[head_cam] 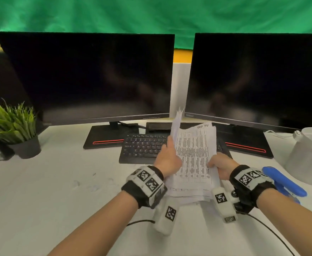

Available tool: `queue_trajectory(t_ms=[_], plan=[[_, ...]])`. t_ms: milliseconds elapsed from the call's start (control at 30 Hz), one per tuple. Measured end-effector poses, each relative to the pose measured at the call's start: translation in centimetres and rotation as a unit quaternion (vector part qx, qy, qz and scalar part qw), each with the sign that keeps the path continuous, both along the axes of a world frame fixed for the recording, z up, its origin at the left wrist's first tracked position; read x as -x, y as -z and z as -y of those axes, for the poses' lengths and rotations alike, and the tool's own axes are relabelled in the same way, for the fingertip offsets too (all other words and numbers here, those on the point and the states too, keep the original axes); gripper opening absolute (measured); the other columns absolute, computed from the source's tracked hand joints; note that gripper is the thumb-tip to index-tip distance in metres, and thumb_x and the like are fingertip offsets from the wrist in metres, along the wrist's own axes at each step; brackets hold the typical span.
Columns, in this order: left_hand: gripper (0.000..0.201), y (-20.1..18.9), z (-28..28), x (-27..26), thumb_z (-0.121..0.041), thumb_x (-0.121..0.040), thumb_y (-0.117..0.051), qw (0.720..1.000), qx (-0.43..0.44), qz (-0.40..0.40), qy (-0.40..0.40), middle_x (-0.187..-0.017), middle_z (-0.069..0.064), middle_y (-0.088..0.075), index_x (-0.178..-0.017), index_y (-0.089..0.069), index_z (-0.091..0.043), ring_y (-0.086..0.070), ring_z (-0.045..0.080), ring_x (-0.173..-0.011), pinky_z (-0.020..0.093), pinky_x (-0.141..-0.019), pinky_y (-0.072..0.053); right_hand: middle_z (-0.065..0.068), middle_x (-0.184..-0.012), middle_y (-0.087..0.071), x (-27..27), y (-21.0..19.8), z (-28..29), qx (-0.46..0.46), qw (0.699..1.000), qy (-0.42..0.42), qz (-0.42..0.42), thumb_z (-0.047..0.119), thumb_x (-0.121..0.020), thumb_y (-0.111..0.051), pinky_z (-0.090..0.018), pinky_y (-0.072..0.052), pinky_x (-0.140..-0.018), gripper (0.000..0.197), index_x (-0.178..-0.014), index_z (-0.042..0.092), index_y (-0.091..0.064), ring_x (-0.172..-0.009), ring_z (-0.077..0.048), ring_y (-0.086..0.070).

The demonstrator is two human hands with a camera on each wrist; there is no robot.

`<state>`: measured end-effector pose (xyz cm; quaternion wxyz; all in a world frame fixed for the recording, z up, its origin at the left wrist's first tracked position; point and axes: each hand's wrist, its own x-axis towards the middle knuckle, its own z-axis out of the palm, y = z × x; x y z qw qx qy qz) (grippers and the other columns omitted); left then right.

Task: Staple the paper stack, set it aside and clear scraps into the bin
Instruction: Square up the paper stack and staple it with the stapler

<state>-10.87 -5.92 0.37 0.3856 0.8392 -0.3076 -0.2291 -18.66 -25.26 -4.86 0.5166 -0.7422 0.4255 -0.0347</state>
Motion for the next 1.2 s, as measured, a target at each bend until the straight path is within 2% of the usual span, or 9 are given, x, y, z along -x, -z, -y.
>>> queue_trajectory(t_ms=[100, 167, 300, 433, 600, 767, 867, 1067, 1200], plan=[[0.083, 1.3, 0.2, 3.5, 0.008, -0.087, -0.043, 0.995, 0.034, 0.074, 0.056, -0.138, 0.015, -0.046, -0.151, -0.007, -0.03, -0.051, 0.037, -0.119, 0.05, -0.1, -0.047, -0.036, -0.135, -0.044, 0.8, -0.5, -0.4, -0.027, 0.999, 0.033, 0.027, -0.016, -0.077, -0.047, -0.058, -0.037, -0.105, 0.054, -0.131, -0.011, -0.042, -0.126, -0.051, -0.042], [0.082, 1.7, 0.1, 3.9, 0.012, -0.084, -0.041, 0.99, 0.048, 0.108, 0.083, -0.149, 0.011, -0.037, -0.15, -0.016, -0.029, -0.04, 0.036, -0.132, 0.05, -0.11, -0.038, -0.027, -0.133, -0.051, 1.2, -0.2, -0.2, -0.095, 0.993, 0.054, 0.032, -0.015, -0.081, -0.047, -0.058, -0.039, -0.105, 0.054, -0.132, 0.002, -0.046, -0.123, -0.047, -0.048], [0.071, -0.4, -1.7, 3.1, 0.008, -0.089, -0.044, 0.986, 0.12, 0.112, 0.041, -0.137, -0.003, -0.043, -0.148, -0.026, -0.025, -0.045, 0.017, -0.124, 0.034, -0.108, -0.039, -0.02, -0.134, -0.054, 2.4, -1.4, 0.2, -0.173, 0.979, 0.089, 0.067, -0.01, -0.086, -0.044, -0.052, -0.039, -0.107, 0.047, -0.129, 0.007, -0.05, -0.121, -0.04, -0.052], [0.062, -3.0, -5.5, -1.6, 0.005, -0.087, -0.05, 0.981, 0.194, 0.022, -0.007, -0.124, -0.005, -0.052, -0.141, -0.036, -0.024, -0.056, 0.019, -0.114, 0.031, -0.085, -0.054, -0.018, -0.125, -0.059, 3.9, -4.7, -0.5, -0.274, 0.938, 0.043, 0.207, -0.012, -0.09, -0.036, -0.05, -0.05, -0.082, 0.047, -0.128, 0.01, -0.051, -0.114, -0.037, -0.057], [0.058, -4.4, -7.9, -4.8, 0.0, -0.084, -0.061, 0.97, 0.236, 0.011, -0.054, -0.127, -0.005, -0.055, -0.133, -0.041, -0.022, -0.053, 0.015, -0.118, 0.038, -0.101, -0.045, -0.012, -0.128, -0.063, 3.0, -9.9, -3.0, -0.262, 0.904, -0.081, 0.329, -0.014, -0.087, -0.04, -0.051, -0.054, -0.087, 0.056, -0.128, 0.02, -0.055, -0.112, -0.032, -0.064], [0.052, -5.4, -7.9, -5.2, -0.004, -0.087, -0.061, 0.928, 0.349, 0.011, -0.134, -0.112, -0.009, -0.059, -0.134, -0.044, -0.017, -0.058, 0.007, -0.099, 0.014, -0.073, -0.048, -0.012, -0.125, -0.064, 1.2, -12.1, -6.1, -0.207, 0.892, -0.141, 0.377, -0.017, -0.086, -0.039, -0.048, -0.053, -0.093, 0.055, -0.129, 0.015, -0.053, -0.114, -0.03, -0.063], [0.043, -6.1, -8.4, -5.8, -0.001, -0.087, -0.059, 0.917, 0.37, 0.018, -0.15, -0.098, -0.016, -0.059, -0.125, -0.049, -0.019, -0.058, -0.002, -0.086, 0.004, -0.056, -0.049, -0.014, -0.13, -0.06, -0.3, -11.6, -6.4, -0.178, 0.905, -0.091, 0.376, -0.01, -0.08, -0.06, -0.057, -0.045, -0.1, 0.062, -0.135, 0.013, -0.046, -0.118, -0.031, -0.06], [0.047, -6.0, -9.6, -8.0, 0.0, -0.086, -0.059, 0.904, 0.385, -0.087, -0.165, -0.11, 0.006, -0.066, -0.132, -0.05, -0.008, -0.065, 0.023, -0.098, 0.04, -0.084, -0.053, -0.015, -0.132, -0.059, 0.1, -12.0, -6.5, -0.219, 0.887, -0.18, 0.364, 0.002, -0.088, -0.056, -0.05, -0.044, -0.102, 0.044, -0.131, 0.009, -0.053, -0.121, -0.031, -0.058], [0.042, -4.7, -8.9, -7.8, -0.001, -0.086, -0.062, 0.894, 0.394, -0.104, -0.186, -0.115, 0.012, -0.066, -0.126, -0.052, -0.007, -0.065, 0.028, -0.097, 0.037, -0.077, -0.053, -0.015, -0.114, -0.067, -0.1, -12.4, -9.2, -0.041, 0.91, -0.124, 0.393, 0.006, -0.084, -0.064, -0.046, -0.05, -0.096, 0.027, -0.111, 0.003, -0.063, -0.106, -0.029, -0.063]])
